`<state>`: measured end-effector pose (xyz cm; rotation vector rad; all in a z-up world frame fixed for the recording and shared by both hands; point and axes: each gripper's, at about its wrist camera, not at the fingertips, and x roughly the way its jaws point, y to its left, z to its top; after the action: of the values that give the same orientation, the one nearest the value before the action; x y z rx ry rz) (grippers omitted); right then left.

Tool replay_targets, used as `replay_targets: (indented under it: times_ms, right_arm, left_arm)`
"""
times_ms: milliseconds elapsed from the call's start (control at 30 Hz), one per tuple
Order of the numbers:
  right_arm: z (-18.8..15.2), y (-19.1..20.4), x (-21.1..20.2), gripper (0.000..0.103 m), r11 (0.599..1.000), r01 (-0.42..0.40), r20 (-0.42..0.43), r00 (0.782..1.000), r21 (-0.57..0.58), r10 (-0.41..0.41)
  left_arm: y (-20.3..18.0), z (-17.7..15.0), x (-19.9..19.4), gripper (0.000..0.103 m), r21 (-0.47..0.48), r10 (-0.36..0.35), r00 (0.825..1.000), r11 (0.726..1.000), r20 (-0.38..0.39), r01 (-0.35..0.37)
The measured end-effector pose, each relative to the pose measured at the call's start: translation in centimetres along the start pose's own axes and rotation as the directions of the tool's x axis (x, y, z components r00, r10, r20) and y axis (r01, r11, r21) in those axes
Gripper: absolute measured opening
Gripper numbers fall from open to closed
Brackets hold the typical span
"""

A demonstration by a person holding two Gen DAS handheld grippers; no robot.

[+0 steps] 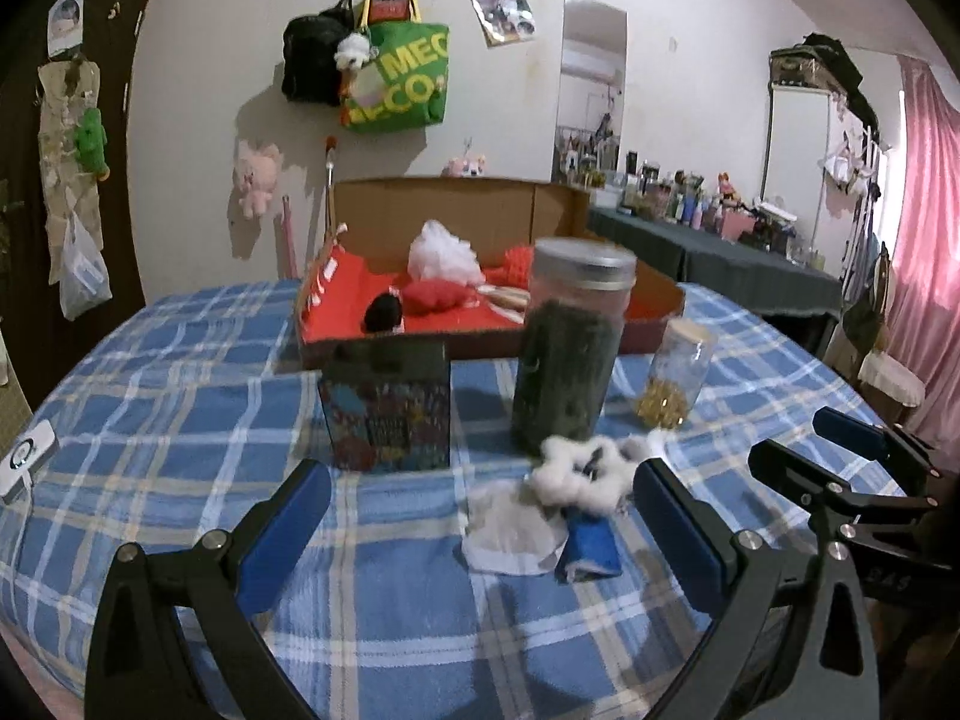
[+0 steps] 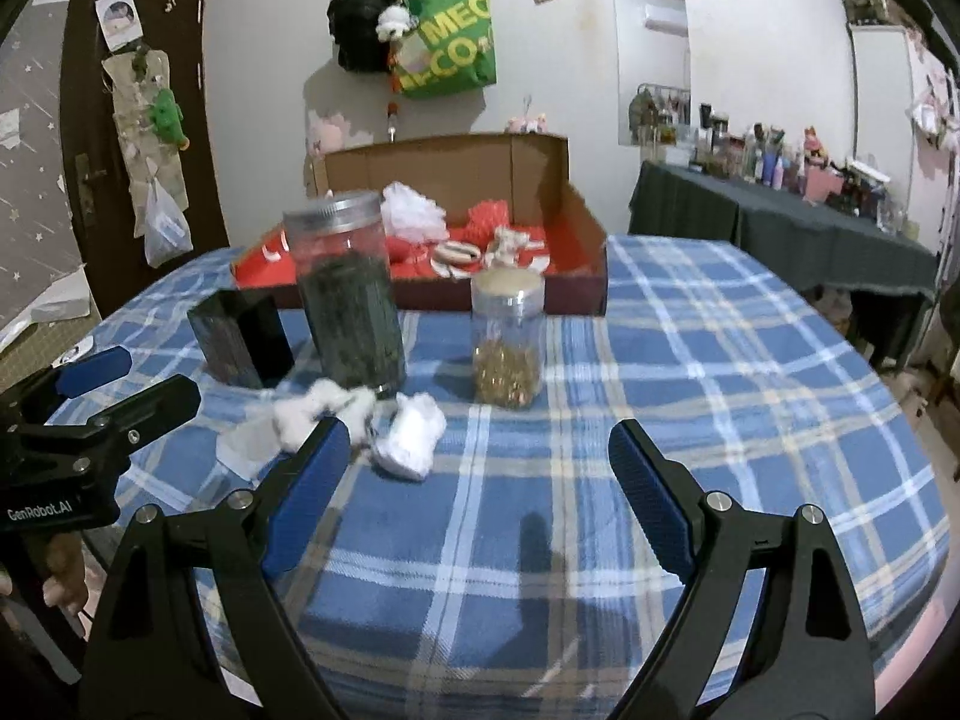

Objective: Organize soft objects
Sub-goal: 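Move both tools toward the white tissue and white fluffy cotton pieces, then grasp the white tissue with the left tool while the right tool grasps a white cotton piece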

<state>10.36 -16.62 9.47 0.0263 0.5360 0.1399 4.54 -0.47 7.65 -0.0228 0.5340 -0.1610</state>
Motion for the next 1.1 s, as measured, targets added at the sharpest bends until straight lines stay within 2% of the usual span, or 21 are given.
replay_targets:
  times_ms: [500, 767, 867, 933, 1000, 1033, 1100]
  right_arm:
    - [-0.6, -0.7, 3.0, 0.089, 0.998, -0.060, -0.103, 0.993, 0.028, 0.063]
    - [-0.1, -1.3, 5.4, 0.089, 0.987, -0.147, -0.178, 0.972, 0.063, 0.156]
    - [0.2, -1.2, 6.3, 0.088, 0.980, -0.183, -0.205, 0.959, 0.072, 0.194]
    - [0.4, -1.0, 6.8, 0.081, 0.978, -0.196, -0.220, 0.953, 0.067, 0.206]
    - [0.5, -0.8, 7.5, 0.064, 0.979, -0.198, -0.242, 0.948, 0.055, 0.205]
    - [0.5, -0.7, 7.9, 0.061, 0.976, -0.211, -0.254, 0.942, 0.057, 0.218]
    - [0.4, -0.5, 8.5, 0.056, 0.970, -0.232, -0.275, 0.931, 0.067, 0.242]
  left_arm:
    - [0.1, -0.8, 3.1, 0.103, 0.006, -0.037, 0.992, 0.999, -0.119, 0.038]
    - [0.8, -0.6, 5.0, 0.103, 0.010, -0.071, 0.977, 0.997, -0.201, 0.074]
    - [0.8, -0.7, 5.9, 0.099, 0.017, -0.095, 0.967, 0.995, -0.238, 0.102]
    - [0.7, -0.8, 6.5, 0.095, 0.029, -0.107, 0.958, 0.992, -0.265, 0.119]
    - [0.7, -0.8, 6.9, 0.090, 0.025, -0.133, 0.950, 0.989, -0.283, 0.146]
    - [0.8, -0.7, 7.0, 0.088, 0.019, -0.149, 0.947, 0.987, -0.285, 0.161]
    - [1.1, -0.5, 7.1, 0.075, 0.001, -0.183, 0.940, 0.982, -0.287, 0.191]
